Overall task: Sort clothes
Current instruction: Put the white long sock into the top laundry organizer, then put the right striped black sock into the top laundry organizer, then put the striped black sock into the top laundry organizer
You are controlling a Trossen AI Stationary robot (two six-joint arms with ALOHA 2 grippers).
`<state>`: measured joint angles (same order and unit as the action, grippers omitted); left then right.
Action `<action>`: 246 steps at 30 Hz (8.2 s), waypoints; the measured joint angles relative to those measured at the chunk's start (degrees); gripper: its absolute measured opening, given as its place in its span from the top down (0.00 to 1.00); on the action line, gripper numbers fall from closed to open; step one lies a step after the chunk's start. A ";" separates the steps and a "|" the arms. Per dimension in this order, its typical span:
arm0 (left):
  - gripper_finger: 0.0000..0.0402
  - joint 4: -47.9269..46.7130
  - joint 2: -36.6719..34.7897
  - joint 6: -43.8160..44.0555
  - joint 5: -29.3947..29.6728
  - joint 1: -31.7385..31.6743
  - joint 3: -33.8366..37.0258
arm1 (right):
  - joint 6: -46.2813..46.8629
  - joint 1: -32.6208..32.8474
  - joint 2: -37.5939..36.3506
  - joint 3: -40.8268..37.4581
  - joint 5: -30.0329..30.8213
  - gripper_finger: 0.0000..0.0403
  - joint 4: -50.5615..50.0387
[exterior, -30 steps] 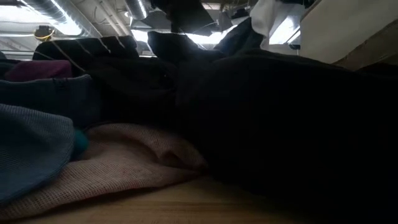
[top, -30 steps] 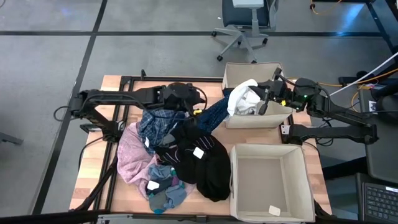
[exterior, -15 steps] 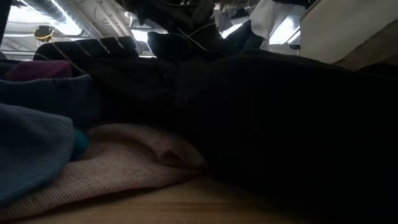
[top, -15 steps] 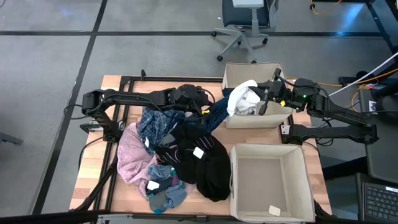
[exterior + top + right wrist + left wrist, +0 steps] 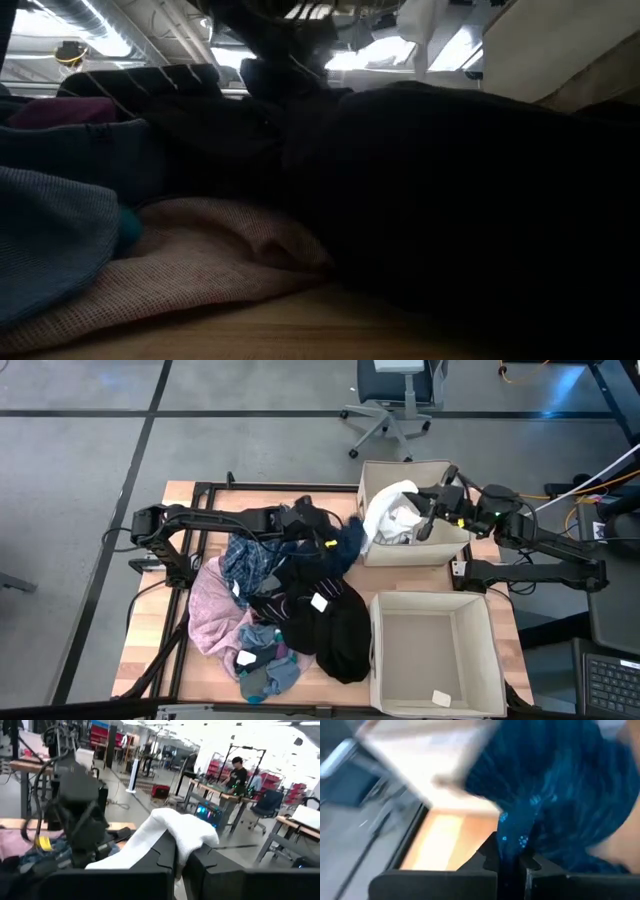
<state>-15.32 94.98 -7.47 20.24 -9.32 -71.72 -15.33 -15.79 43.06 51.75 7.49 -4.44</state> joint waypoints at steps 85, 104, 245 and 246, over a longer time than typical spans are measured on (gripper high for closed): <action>0.48 -15.74 -5.16 22.55 -4.28 27.18 2.51 | 19.59 5.86 7.51 2.78 -12.14 0.26 -24.78; 0.97 -12.04 -5.44 7.96 4.17 23.34 0.53 | 13.43 7.30 10.17 2.80 -11.99 0.26 -21.19; 0.98 -23.10 -25.27 24.18 1.09 28.78 6.95 | 11.75 -8.92 15.50 9.53 4.03 0.24 -34.95; 0.97 -22.28 -25.39 22.08 2.07 28.24 6.41 | 11.23 -8.92 15.46 9.53 0.48 0.24 -33.36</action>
<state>-37.60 69.59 14.62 22.32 18.92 -65.31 -4.10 -24.71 58.52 61.28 7.97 -37.80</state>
